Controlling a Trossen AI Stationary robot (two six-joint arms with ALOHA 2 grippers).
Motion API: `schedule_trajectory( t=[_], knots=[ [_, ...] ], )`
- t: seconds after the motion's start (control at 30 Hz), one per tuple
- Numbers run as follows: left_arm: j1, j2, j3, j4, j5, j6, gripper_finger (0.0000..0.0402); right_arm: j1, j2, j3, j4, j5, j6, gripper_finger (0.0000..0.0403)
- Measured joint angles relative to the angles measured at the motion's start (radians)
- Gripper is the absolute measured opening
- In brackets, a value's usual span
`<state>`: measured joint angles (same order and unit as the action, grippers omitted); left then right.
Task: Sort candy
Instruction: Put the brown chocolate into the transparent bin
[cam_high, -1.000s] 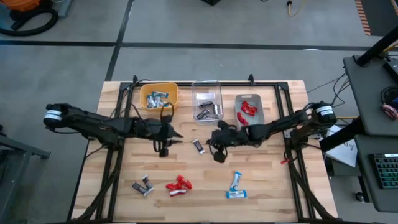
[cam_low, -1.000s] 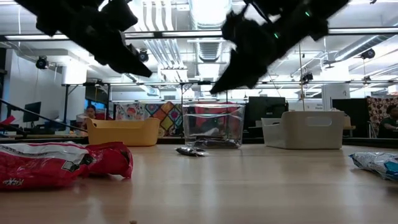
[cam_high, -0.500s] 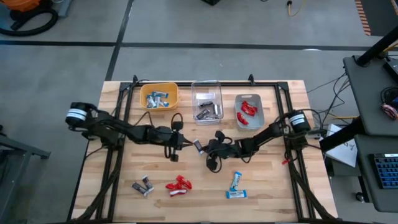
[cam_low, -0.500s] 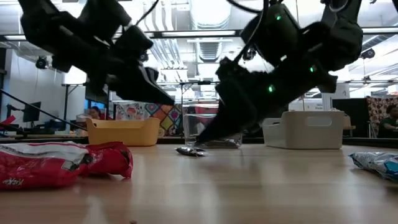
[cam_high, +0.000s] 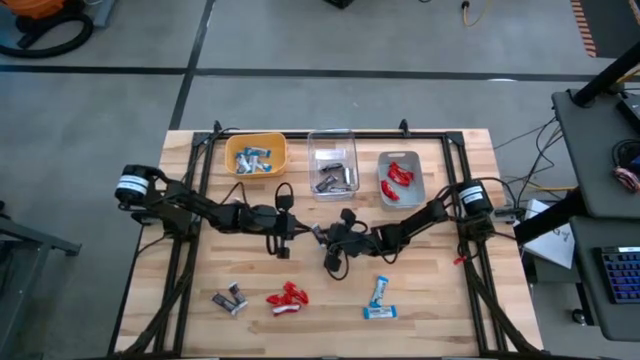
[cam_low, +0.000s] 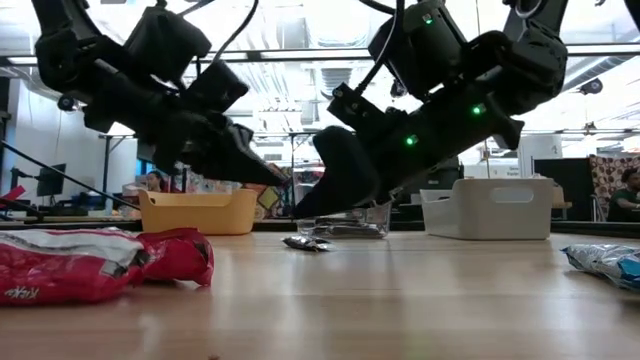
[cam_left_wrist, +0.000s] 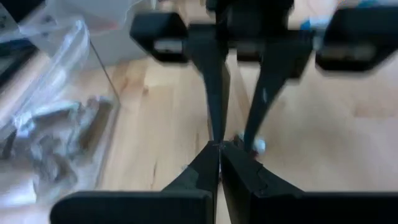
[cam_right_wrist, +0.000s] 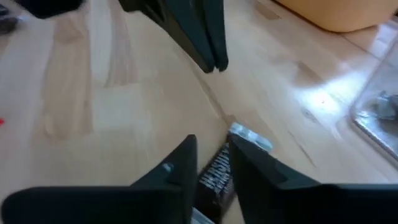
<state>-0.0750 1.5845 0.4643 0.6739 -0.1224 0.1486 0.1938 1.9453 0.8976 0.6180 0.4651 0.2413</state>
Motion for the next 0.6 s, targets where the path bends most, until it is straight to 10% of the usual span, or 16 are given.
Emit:
schedule_trajectory(
  t=[0.33,0.6],
  knots=[
    [0.000,-0.037,-0.018,-0.001,0.000,-0.001,0.0000,0.000,0.009,-0.003,-0.039,0.035,0.047,0.0213],
    [0.000,-0.044,-0.015,0.007,0.000,-0.001,0.0000,0.000,0.061,0.000,-0.027,0.026,0.051,0.0234]
  ],
)
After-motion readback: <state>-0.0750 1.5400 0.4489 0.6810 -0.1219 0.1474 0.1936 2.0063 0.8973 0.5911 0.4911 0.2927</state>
